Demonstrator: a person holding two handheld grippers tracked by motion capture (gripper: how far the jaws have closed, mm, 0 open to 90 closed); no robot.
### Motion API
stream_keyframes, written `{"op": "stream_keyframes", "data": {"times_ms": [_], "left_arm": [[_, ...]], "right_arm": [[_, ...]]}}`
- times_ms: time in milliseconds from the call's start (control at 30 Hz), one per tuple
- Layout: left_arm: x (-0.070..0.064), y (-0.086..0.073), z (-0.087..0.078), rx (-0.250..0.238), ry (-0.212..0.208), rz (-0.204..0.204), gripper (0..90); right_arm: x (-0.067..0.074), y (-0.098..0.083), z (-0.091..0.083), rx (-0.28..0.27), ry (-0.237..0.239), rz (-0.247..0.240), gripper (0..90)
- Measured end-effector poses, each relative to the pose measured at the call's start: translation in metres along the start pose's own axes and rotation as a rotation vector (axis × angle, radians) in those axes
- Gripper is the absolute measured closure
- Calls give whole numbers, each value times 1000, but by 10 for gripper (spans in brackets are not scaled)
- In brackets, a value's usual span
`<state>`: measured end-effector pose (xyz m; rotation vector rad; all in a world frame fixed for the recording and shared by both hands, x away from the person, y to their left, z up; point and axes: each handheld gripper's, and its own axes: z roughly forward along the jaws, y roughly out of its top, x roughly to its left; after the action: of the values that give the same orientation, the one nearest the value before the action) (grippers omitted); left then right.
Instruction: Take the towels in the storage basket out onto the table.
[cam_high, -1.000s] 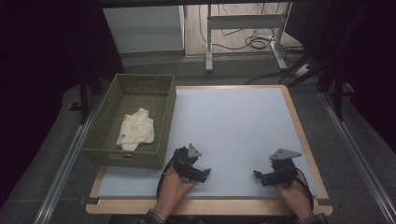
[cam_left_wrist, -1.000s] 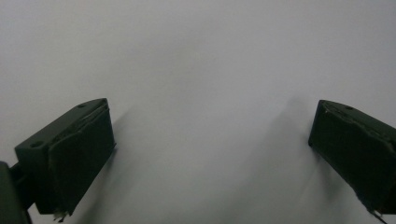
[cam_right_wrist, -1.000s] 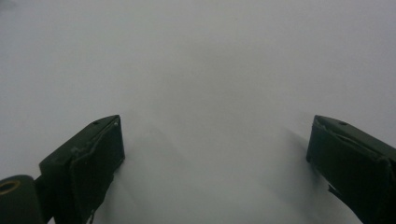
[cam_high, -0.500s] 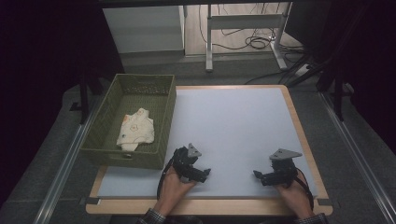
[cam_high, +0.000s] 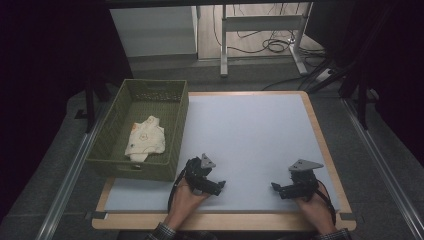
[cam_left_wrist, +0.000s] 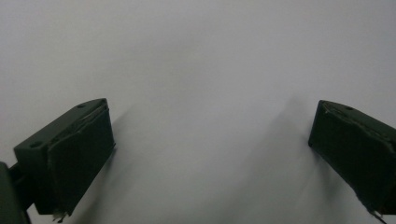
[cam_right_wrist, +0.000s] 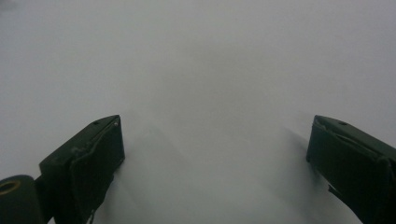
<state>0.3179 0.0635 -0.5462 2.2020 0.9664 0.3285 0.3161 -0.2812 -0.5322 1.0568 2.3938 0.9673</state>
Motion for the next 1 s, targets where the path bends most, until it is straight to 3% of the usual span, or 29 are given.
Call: {"op": "stream_keyframes", "data": {"times_ms": [300,500,667,1000], "left_arm": [[-1,0,-1,-2,-5,12,9],[-3,5,-5,-2,-35,30,25],[-4,15,-15,-27,-34,45,27],[-6,37,-20,-32,-85,66,31]], "right_arm": [[0,0,0,0,0,0,41],[0,0,0,0,0,0,41],[0,0,0,-1,0,0,41],[0,0,0,-1,1,0,42]]}}
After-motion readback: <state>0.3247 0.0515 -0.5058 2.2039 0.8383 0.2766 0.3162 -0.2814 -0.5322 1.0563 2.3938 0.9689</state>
